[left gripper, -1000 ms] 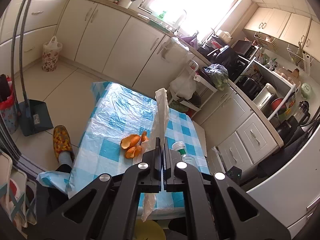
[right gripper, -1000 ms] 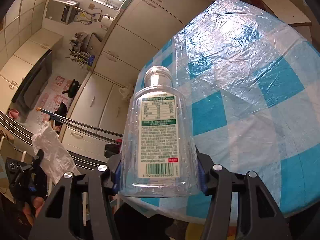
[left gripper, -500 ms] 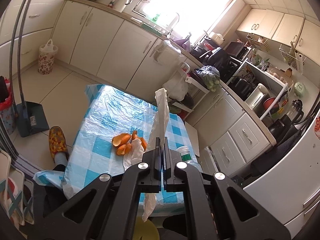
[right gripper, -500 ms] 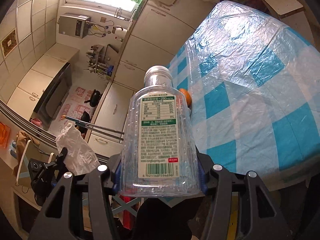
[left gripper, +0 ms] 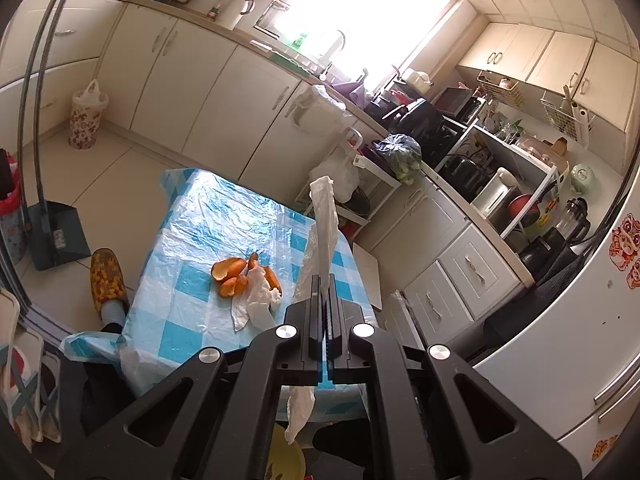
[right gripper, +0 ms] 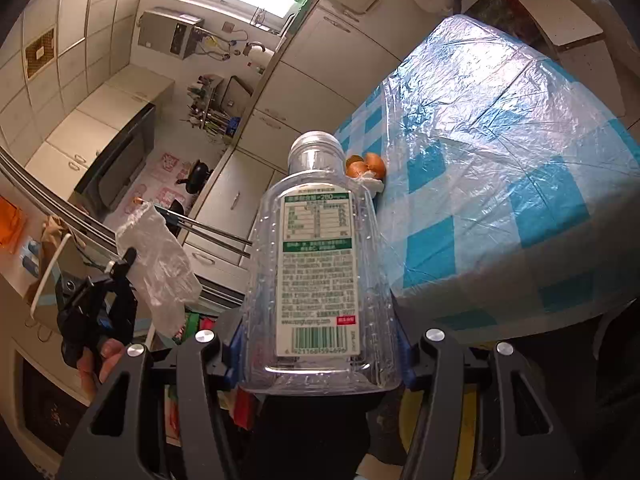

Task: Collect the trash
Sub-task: 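Carry both items to the basin and open the left gripper over it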

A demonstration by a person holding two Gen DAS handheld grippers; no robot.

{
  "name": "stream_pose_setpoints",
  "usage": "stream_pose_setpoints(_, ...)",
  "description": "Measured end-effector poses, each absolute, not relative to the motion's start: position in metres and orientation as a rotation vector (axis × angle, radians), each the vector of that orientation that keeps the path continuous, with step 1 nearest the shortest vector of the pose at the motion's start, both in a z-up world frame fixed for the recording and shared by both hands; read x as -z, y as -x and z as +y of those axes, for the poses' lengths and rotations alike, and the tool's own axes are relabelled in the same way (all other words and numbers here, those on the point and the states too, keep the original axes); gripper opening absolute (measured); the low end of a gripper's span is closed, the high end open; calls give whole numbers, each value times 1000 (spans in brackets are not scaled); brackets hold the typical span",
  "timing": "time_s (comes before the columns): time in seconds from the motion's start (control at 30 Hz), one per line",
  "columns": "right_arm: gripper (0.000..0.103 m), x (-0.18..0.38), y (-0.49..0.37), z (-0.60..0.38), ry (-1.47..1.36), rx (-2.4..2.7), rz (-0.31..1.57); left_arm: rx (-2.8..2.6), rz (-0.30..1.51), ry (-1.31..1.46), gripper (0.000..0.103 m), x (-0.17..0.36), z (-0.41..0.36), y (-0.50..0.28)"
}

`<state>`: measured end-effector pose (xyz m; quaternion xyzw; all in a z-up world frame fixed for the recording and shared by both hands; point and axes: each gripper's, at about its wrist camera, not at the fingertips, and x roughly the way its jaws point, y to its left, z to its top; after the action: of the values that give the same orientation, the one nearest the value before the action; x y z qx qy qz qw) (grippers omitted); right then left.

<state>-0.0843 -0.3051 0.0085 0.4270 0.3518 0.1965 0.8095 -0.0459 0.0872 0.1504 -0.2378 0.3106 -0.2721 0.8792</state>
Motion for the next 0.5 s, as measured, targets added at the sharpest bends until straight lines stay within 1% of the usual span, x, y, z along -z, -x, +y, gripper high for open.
stream_pose_setpoints(0.23, 56, -2, 95, -282, -695, -381, 868, 585, 650, 494, 2, -147, 86, 61)
stream_pose_setpoints(0.5, 56, 16, 92, -227, -370, -400, 1034, 598, 666, 494, 2, -140, 80, 71)
